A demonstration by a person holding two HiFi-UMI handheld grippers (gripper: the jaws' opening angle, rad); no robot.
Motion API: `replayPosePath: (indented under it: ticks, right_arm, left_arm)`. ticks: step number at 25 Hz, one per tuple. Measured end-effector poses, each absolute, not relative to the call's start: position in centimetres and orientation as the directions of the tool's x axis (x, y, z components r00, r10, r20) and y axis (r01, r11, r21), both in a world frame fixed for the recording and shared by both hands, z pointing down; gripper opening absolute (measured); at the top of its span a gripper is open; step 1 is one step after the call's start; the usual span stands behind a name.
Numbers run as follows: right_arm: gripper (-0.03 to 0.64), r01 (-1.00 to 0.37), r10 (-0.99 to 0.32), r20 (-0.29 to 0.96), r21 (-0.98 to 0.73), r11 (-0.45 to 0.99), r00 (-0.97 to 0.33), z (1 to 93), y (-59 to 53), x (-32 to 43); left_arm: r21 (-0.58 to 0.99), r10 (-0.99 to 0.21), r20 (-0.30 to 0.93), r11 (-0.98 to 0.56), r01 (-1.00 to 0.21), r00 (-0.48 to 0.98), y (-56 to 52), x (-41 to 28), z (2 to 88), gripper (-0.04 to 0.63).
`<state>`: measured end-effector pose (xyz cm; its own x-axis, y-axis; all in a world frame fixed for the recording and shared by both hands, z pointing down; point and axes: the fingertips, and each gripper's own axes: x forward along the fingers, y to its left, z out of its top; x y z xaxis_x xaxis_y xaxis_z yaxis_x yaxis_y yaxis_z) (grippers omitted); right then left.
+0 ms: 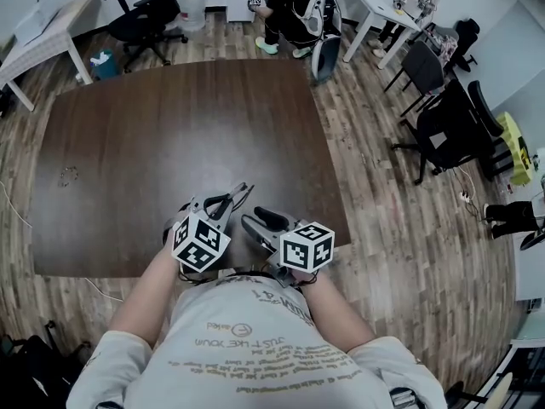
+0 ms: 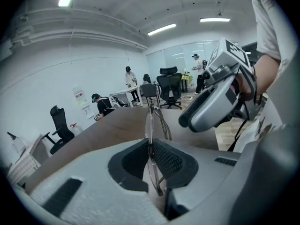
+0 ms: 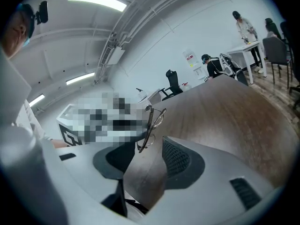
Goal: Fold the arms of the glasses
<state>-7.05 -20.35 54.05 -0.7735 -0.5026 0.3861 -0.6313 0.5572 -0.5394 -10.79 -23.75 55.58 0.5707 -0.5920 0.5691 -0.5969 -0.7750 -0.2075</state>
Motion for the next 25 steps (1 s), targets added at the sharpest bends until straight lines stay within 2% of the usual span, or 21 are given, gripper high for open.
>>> replayPosePath:
  ticks: [2,4,9,12,17,25]
  right_arm:
    - [0.164,-0.641,-0.522,0.379,-0.543,0.543,-0.764,53.9,-20.4,-6.7]
    - [0.043,-0.644,-0.535,0.371,-0.545,0.537,-0.759,53.6,-20.2,-6.4]
    - [0.031,-0.637,-0.516,0.378,-0.534,0.556,-0.768,53.4,-19.5,-6.3]
    - [0.031,-0.65,-0.521,0.392,-0.522,0.552,-0.758,53.5,-19.5,-6.1]
    - [0.031,-0.668,-0.522,0.419,-0.51,0.541,-0.743,53.9,-18.9,-5.6]
    - [0.031,-0.687,-0.532,0.437,-0.516,0.512,-0.725,54.9,-18.2,-3.7]
  left_arm:
    - [-0.268,-0.624,0.582,-0.753,-0.601,0.522,-24.1,-11.7,56.1,0.043]
    - [-0.334,-0.649,0.593,-0.737,-0.588,0.477,-24.4,-12.2,56.7,0.043]
    - [-0.563,-0.722,0.604,-0.687,-0.459,0.339,-25.0,-13.1,58.8,0.043]
    - [-0.645,-0.742,0.612,-0.669,-0.37,0.273,-25.3,-13.6,60.8,0.043]
    - [-0.696,-0.747,0.637,-0.664,-0.274,0.19,-25.5,-14.7,64.6,0.044]
    - [-0.754,-0.781,0.621,-0.62,-0.218,0.073,-26.7,-15.5,67.0,0.044]
